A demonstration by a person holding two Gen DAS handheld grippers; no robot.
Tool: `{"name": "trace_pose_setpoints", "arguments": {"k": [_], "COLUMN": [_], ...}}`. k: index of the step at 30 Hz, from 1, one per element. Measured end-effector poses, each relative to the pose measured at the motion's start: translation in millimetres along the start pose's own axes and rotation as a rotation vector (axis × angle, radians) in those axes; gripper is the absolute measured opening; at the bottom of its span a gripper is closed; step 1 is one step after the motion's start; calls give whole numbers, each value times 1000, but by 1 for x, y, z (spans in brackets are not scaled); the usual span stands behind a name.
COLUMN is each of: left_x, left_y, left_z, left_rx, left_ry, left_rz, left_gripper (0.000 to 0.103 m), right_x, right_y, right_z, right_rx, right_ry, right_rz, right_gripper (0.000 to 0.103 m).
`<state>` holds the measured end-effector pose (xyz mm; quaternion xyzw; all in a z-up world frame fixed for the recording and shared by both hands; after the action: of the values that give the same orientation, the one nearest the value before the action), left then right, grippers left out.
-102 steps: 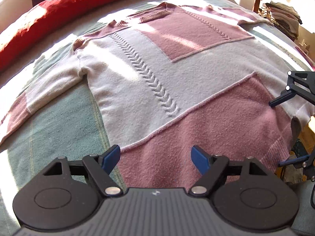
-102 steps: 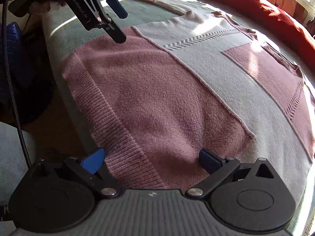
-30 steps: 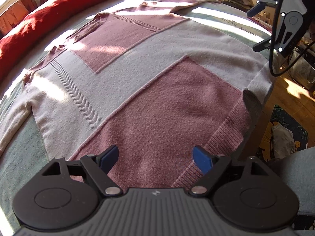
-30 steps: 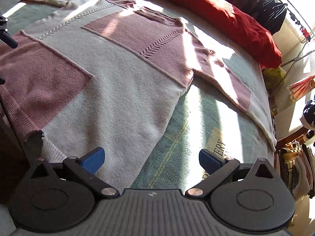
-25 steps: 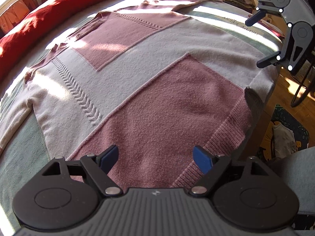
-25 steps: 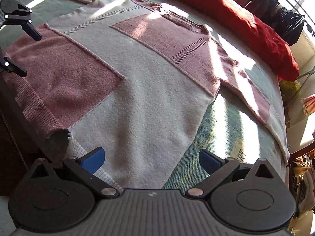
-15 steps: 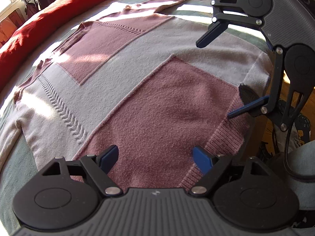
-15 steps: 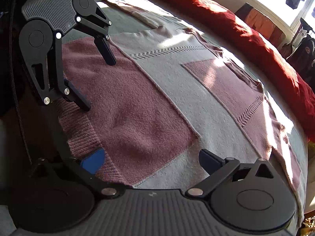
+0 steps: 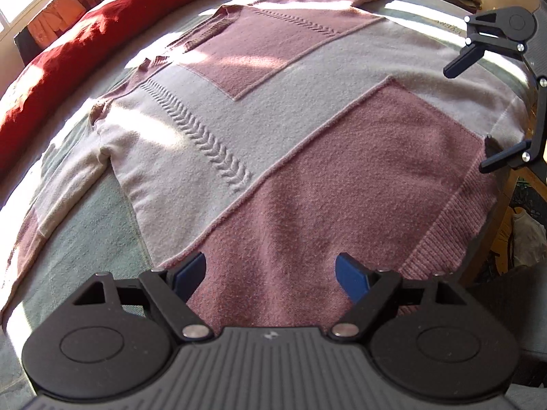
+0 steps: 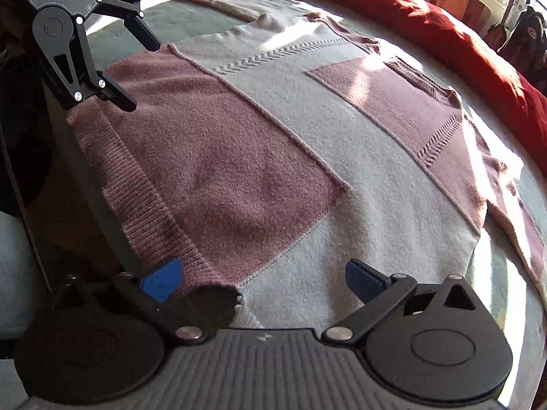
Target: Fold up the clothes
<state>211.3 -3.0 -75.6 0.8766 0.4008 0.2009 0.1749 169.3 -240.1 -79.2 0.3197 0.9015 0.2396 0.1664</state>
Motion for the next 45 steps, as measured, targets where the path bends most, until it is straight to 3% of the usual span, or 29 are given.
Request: {"name": "trace_pose_setpoints", "arguments": {"k": [4, 8, 12, 14, 18, 21, 24, 27, 30, 33, 39, 42, 43, 45], "left_x": [11, 20, 23, 25, 27, 28, 26, 23, 32, 48, 79, 96, 103, 114], "left_y": [-4, -26, -41, -35, -11, -3, -14, -18, -4, 26, 87, 92, 90, 81], "left_z": [16, 10, 1, -5, -10, 3, 13, 12, 11, 14, 52, 83, 94, 100], "left_rx": [17, 52, 109, 106, 18, 31, 90, 98, 86, 9, -137, -107, -71, -84], "left_ry": [-3, -25, -30, -30, -19, -23, -59, -65, -51, -31, 23, 28, 10, -28], "left_rz": [-69, -184, -246, -252, -227, -238, -268, -239, -247, -257, -251, -307, -348, -449], "left_gripper": [84, 88, 91, 91, 91, 91, 91, 92, 92, 92, 92, 92, 92, 97], "right_x": [-4, -9, -8, -10, -41, -63, -72, -76, -95, -127, -177, -185, -183, -182], "right_y": [32, 19, 2, 3, 18, 15, -6, -14, -10, 4, 21, 14, 12, 7], "right_z": [31, 44, 28, 18, 11, 30, 37, 26, 16, 21, 68, 76, 75, 72], "right_rx": [-68, -12, 67, 74, 2, 32, 84, 84, 46, -32, -15, -20, -31, -54], "right_ry": [-2, 68, 93, 91, -16, -41, -28, -13, -37, -131, -213, -193, -189, -176], "right_rz": [-15, 96, 153, 172, 283, 399, 532, 574, 660, 671, 688, 728, 723, 736], "right_gripper": [103, 103, 103, 103, 103, 103, 103, 103, 103, 103, 103, 103, 103, 103]}}
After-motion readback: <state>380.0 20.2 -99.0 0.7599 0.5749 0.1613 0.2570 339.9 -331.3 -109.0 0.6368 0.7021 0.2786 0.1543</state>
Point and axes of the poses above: each gripper's, at about its wrist camera, not at the fingertips, and z roughly the way its jaws point, x to its left, y to its top, the point moved 2 cm from there along z, roughly the way its jaws point, and after that the axes turned 2 degrees about -x, right-handed, at the moved point
